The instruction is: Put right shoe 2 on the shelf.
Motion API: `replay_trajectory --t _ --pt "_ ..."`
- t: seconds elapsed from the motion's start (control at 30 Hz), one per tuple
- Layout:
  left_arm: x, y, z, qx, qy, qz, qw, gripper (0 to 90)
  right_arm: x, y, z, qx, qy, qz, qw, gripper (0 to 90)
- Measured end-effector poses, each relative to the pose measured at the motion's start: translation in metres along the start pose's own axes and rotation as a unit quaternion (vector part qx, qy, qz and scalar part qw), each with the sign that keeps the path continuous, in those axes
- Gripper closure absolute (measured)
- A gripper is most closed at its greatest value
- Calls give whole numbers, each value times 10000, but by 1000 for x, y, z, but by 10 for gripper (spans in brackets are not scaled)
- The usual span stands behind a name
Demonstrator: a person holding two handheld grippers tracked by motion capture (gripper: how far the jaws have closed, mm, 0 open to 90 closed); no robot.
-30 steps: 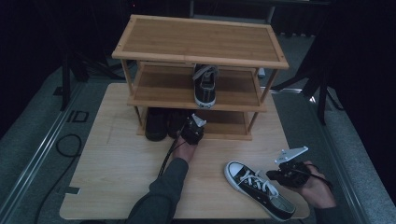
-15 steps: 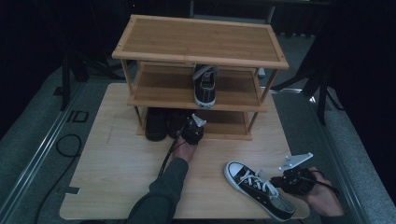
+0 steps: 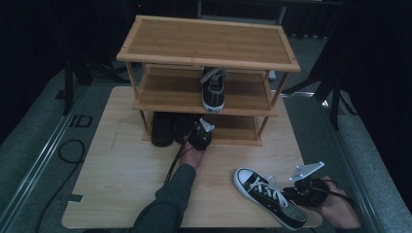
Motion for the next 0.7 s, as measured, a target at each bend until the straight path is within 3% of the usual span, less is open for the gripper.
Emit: replay_trajectory --t 0.2,0.37,0.5,0.7 --pt "0 0 0 -1 -1 -1 10000 886 -7 16 0 -30 2 310 9995 787" --pt "0 0 0 -11 -6 2 10000 886 -4 10 1 -3 -33 231 9997 773" --pt "0 0 0 -4 -1 -1 10000 886 -2 -3 6 101 -50 103 9999 711" --pt "0 0 0 -8 -5 0 10000 885 -6 2 9 219 -57 207 9995 678"
Point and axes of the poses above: each handheld gripper's, and its own axes: y roughly forward along the jaws, x roughly out of its top, z roughly to its left, the point moved 5 cm from there along y, roughly forward along the jaws, and after that the axes turned 10 degrees about -z, right-handed, at the moved point
